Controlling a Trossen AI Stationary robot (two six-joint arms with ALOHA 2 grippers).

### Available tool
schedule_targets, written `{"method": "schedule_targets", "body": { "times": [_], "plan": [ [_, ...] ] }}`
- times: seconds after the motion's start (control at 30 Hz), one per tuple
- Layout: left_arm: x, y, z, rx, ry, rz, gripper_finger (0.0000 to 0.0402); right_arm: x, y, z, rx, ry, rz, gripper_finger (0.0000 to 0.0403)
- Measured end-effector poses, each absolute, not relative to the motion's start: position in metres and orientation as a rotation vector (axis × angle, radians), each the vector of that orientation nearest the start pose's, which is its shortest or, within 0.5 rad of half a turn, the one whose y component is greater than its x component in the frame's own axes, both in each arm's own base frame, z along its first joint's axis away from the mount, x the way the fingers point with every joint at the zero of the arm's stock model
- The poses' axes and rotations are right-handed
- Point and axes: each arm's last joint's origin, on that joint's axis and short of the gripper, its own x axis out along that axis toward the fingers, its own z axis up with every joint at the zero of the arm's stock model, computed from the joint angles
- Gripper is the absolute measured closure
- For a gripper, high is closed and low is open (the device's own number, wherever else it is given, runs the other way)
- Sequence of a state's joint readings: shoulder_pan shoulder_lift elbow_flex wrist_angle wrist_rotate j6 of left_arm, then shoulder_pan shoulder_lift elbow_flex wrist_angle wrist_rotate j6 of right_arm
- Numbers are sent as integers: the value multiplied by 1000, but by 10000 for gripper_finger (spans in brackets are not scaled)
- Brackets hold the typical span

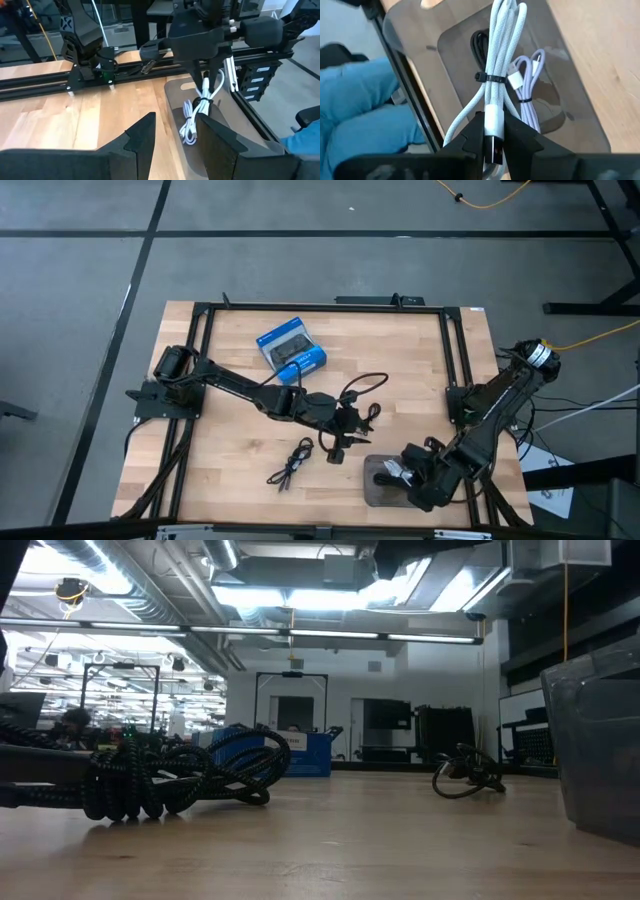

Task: Pick and place USB-C Cables
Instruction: Put the white usb cable into the grey transparent bin, then put the right black usb cable into the grey transparent bin

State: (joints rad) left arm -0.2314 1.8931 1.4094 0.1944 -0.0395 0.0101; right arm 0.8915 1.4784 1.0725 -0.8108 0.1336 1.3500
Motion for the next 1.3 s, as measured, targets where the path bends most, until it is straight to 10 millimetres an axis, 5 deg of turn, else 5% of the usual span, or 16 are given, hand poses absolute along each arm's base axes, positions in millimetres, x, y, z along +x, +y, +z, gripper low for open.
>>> {"method": "schedule_targets", "body": {
  "times": [0.67, 1.03, 1.3],
  "plan": [
    [430, -100, 265, 50, 286, -192, 266, 173, 220, 235, 551, 1224, -139, 338],
    [429, -100, 266, 50, 286, -192, 266, 174, 219, 236, 484, 1180, -121, 219],
    [429, -100, 266, 50, 286, -192, 266, 178, 217, 237, 360, 1061, -118, 212]
  ]
}}
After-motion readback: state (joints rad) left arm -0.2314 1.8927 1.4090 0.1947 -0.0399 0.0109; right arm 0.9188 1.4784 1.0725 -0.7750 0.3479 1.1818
